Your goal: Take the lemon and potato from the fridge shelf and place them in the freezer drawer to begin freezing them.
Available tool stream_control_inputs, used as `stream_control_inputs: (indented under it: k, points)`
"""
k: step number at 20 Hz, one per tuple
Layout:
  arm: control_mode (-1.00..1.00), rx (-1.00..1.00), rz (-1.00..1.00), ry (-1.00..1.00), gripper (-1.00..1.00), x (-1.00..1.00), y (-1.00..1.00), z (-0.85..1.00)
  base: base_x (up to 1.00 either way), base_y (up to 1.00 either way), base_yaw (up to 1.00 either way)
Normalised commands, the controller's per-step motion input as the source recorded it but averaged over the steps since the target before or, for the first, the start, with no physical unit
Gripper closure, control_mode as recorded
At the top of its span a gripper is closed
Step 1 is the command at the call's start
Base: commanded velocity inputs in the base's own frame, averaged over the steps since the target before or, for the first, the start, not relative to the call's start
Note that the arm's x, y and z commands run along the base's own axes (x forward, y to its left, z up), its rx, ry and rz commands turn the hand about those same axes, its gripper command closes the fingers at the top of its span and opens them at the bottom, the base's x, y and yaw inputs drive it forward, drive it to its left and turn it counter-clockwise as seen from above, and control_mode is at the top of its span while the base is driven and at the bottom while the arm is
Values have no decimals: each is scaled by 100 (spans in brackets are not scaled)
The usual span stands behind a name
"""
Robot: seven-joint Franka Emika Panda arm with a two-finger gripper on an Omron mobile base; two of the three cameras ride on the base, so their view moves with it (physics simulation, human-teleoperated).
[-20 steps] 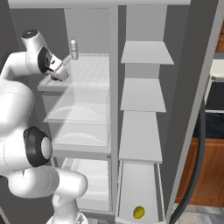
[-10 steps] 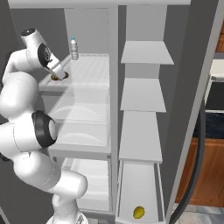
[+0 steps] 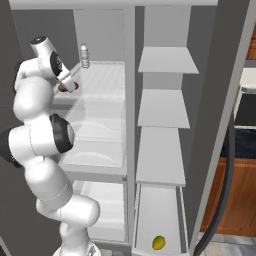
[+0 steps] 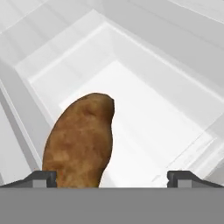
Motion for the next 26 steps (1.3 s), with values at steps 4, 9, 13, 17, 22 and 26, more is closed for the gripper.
stream_control_inputs:
  k: [4, 9, 13, 17, 22, 26]
  points:
    - [-100, 2, 0, 0, -100, 34, 11, -14, 0, 0, 0]
    - [-100, 0, 0, 0, -100, 42, 8, -22, 0, 0, 0]
    - [-100, 0, 0, 0, -100, 50, 5, -28, 0, 0, 0]
    - [-100, 0, 0, 0, -100, 14, -5, -63, 0, 0, 0]
    - [-100, 1, 0, 0, 100, 0, -8, -54, 0, 0, 0]
    - [-100, 0, 0, 0, 100, 1, -22, -7, 0, 0, 0]
